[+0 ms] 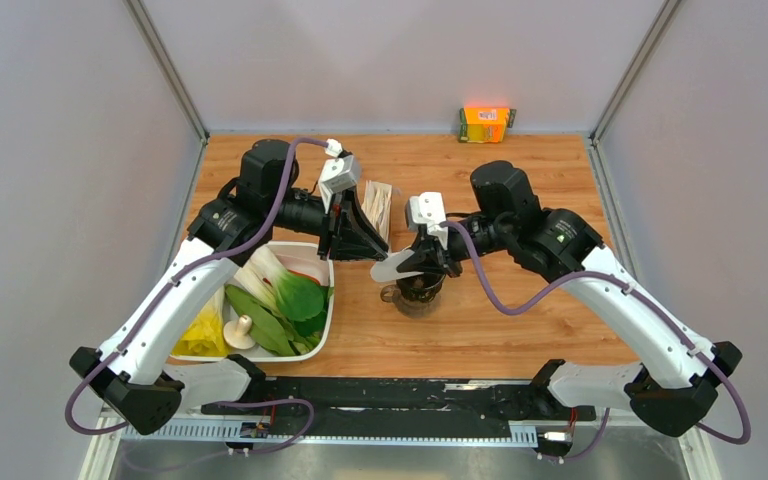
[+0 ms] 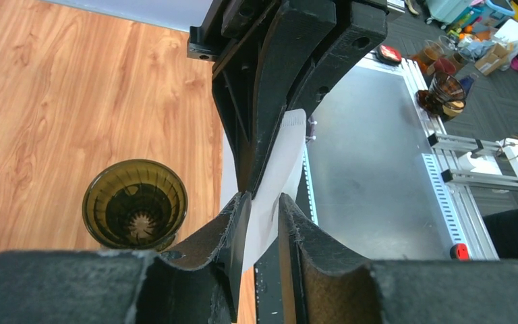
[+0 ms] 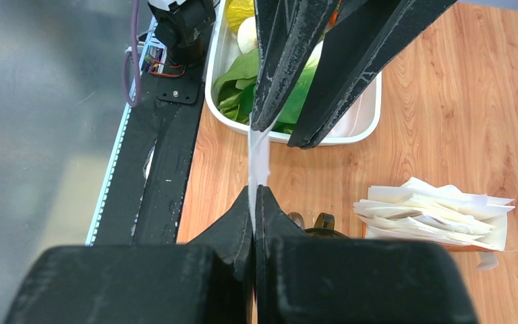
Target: Place the coffee filter in the dripper
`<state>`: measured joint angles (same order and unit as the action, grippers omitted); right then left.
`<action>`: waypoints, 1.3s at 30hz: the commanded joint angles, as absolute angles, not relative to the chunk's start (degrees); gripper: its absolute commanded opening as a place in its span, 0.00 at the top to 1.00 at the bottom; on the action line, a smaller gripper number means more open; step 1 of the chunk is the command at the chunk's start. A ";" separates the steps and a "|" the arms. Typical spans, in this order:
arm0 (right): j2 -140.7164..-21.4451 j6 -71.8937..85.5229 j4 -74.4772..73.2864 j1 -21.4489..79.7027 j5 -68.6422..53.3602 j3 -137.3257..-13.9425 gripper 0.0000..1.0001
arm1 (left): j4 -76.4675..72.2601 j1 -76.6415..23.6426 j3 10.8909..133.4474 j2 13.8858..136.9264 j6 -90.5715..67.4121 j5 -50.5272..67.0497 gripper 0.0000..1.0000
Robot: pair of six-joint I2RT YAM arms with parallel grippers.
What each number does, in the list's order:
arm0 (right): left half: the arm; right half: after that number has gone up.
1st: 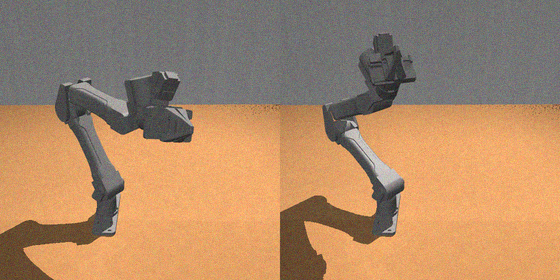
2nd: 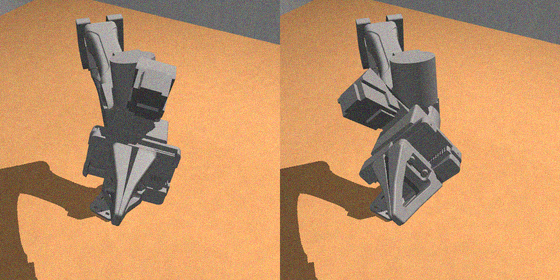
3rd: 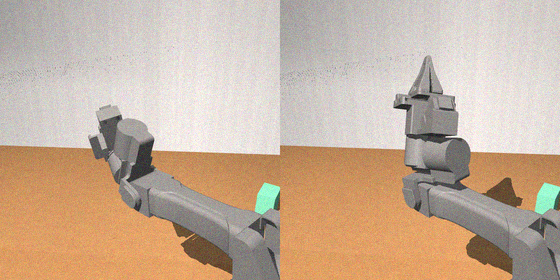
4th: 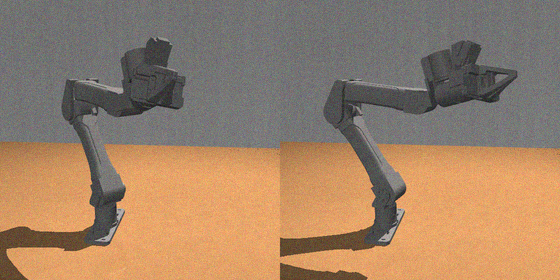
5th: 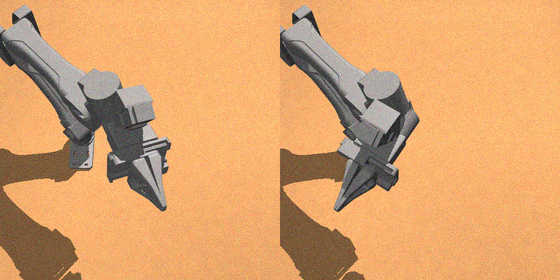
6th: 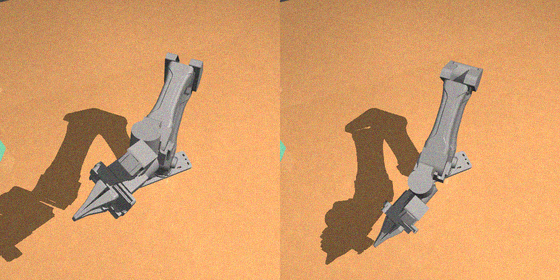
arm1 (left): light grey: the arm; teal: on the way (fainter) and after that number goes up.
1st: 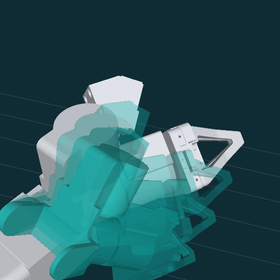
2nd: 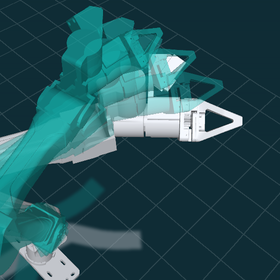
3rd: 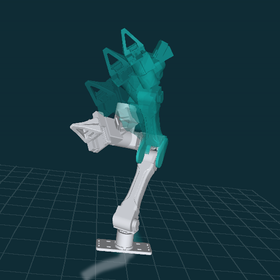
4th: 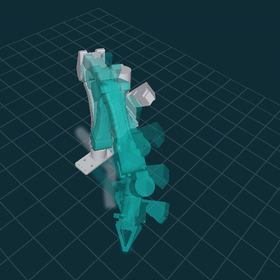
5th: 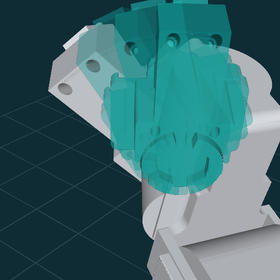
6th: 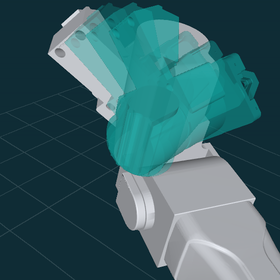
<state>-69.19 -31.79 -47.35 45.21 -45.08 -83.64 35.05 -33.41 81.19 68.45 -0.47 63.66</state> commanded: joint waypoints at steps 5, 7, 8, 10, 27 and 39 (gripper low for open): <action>-70.15 -29.93 -46.92 44.56 -44.97 -86.13 1.00 | 35.30 -33.86 83.54 66.86 2.16 62.28 0.66; -70.14 -29.94 -46.82 44.49 -45.09 -86.11 1.00 | 35.64 -34.03 83.50 66.96 2.63 61.82 0.66; -70.14 -29.82 -46.77 44.46 -45.13 -86.13 1.00 | 35.98 -34.15 83.50 66.90 3.25 61.14 0.66; -70.01 -29.85 -46.62 44.31 -45.78 -86.29 1.00 | 36.74 -34.58 83.34 66.84 4.23 59.95 0.67; -69.17 -29.22 -45.42 42.52 -49.02 -87.57 1.00 | 36.92 -34.82 79.00 66.02 7.16 57.54 0.65; -67.62 -28.55 -44.19 41.49 -53.03 -87.55 1.00 | 33.44 -34.88 73.93 64.86 6.22 55.39 0.64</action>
<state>-69.63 -29.17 -46.85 42.11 -48.99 -85.25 36.29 -34.52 75.02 66.83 5.50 56.10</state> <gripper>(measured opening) 0.004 0.357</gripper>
